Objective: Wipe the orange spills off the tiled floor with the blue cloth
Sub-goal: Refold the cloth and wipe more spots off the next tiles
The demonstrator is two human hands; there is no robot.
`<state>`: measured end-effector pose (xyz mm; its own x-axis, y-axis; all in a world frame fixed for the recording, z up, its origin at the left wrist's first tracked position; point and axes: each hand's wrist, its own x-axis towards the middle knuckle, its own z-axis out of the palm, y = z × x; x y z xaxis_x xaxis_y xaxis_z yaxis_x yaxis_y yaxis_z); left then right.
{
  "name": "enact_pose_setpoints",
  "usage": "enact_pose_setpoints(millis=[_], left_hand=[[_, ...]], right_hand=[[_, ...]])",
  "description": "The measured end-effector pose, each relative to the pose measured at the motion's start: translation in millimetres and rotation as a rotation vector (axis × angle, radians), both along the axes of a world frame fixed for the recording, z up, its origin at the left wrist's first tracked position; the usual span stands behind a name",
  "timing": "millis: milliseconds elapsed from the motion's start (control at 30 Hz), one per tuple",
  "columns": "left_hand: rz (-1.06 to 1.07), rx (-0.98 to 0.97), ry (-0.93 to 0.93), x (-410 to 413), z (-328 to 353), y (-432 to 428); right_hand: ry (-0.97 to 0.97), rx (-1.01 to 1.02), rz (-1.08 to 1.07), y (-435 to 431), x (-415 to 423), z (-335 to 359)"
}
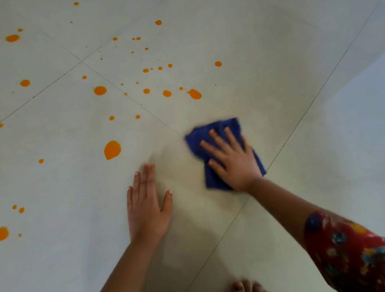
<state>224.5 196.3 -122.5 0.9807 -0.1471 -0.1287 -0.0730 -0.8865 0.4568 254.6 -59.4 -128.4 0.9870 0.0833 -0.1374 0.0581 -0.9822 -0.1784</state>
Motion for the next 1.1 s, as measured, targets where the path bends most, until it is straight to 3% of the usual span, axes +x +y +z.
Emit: enact_pose_setpoints(millis=[67, 133, 267, 367, 500, 633, 700, 767, 900, 1000, 1100], left_hand=[[-0.023, 0.032, 0.018, -7.1, 0.5, 10.5], [-0.056, 0.057, 0.022, -11.7, 2.4, 17.1], [-0.085, 0.096, 0.037, -21.4, 4.4, 20.1], [-0.078, 0.125, 0.060, -24.4, 5.3, 17.9], [-0.099, 0.184, 0.053, -21.1, 9.1, 17.8], [-0.119, 0.215, 0.079, -18.7, 13.2, 21.7], [-0.125, 0.211, 0.093, -18.2, 13.4, 21.8], [-0.140, 0.211, 0.109, -17.9, 14.9, 21.8], [-0.199, 0.228, 0.157, -9.0, 26.0, 28.5], [-0.237, 0.293, 0.198, -1.3, 40.2, 39.6], [-0.329, 0.367, 0.253, 10.5, 54.7, 54.8]], right_hand=[[0.008, 0.006, 0.245, 4.6, -57.7, -0.5], [0.017, -0.003, 0.269, -22.3, -108.8, -0.5], [0.034, -0.040, -0.254, -75.9, -94.9, 0.4], [0.016, -0.037, -0.382, -54.2, -22.6, 2.1], [-0.030, 0.029, -0.154, 11.4, 16.7, -5.2], [-0.029, 0.007, 0.290, 18.2, -59.1, -4.5], [-0.041, 0.031, 0.250, -12.0, -70.7, -2.8], [-0.027, 0.024, 0.066, -30.6, -52.2, -3.7], [-0.051, 0.034, -0.119, 5.5, 27.1, -5.0], [-0.055, 0.064, -0.008, 54.6, 44.0, -8.7], [-0.081, 0.042, 0.279, 63.4, -4.8, -11.1]])
